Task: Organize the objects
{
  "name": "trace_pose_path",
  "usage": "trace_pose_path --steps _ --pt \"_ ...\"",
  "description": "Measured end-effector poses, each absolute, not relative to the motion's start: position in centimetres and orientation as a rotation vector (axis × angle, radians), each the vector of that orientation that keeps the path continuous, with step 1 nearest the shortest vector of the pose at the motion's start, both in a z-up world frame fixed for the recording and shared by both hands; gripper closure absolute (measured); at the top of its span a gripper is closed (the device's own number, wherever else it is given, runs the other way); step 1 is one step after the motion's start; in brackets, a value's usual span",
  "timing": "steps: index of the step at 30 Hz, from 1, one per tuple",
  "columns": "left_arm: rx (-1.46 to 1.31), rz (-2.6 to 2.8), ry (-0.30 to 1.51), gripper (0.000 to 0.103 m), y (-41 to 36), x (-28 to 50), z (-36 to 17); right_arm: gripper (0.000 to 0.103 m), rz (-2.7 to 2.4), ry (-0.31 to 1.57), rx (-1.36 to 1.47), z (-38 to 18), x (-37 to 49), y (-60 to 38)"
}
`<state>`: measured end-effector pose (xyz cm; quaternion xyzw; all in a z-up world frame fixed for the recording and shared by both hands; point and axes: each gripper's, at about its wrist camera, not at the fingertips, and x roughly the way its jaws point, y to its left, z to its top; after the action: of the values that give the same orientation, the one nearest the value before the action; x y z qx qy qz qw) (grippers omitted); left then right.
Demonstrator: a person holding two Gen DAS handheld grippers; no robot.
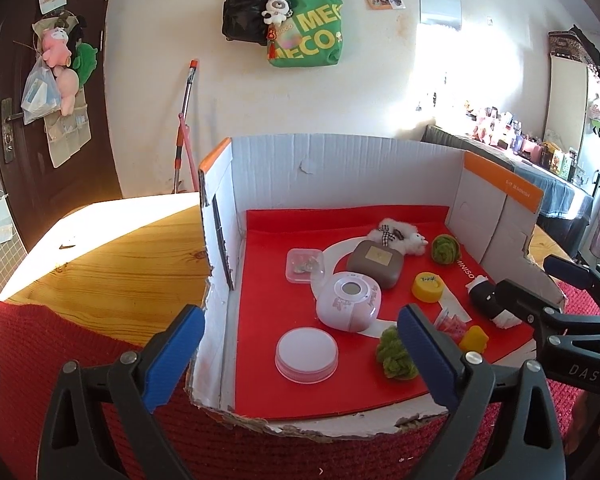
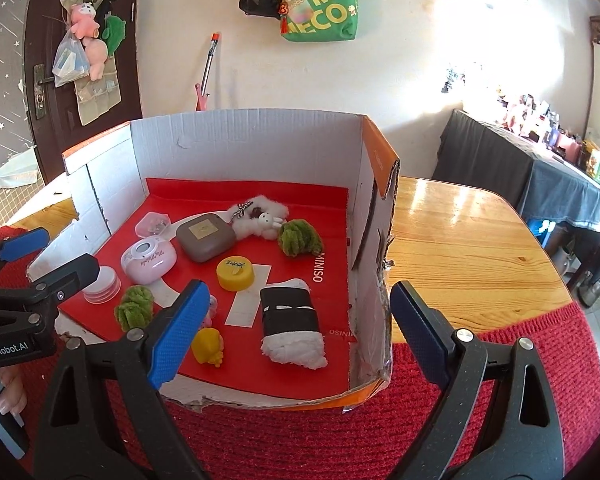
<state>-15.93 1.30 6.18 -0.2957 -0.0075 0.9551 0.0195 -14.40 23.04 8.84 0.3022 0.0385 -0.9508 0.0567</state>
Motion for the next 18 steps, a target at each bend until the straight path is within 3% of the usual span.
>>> trace_pose_path --steps 18 --pt "-0.923 2.964 -0.019 0.0 1.28 -16.0 6.08 0.01 -2.884 0.127 0.919 8.81 -14.4 23.02"
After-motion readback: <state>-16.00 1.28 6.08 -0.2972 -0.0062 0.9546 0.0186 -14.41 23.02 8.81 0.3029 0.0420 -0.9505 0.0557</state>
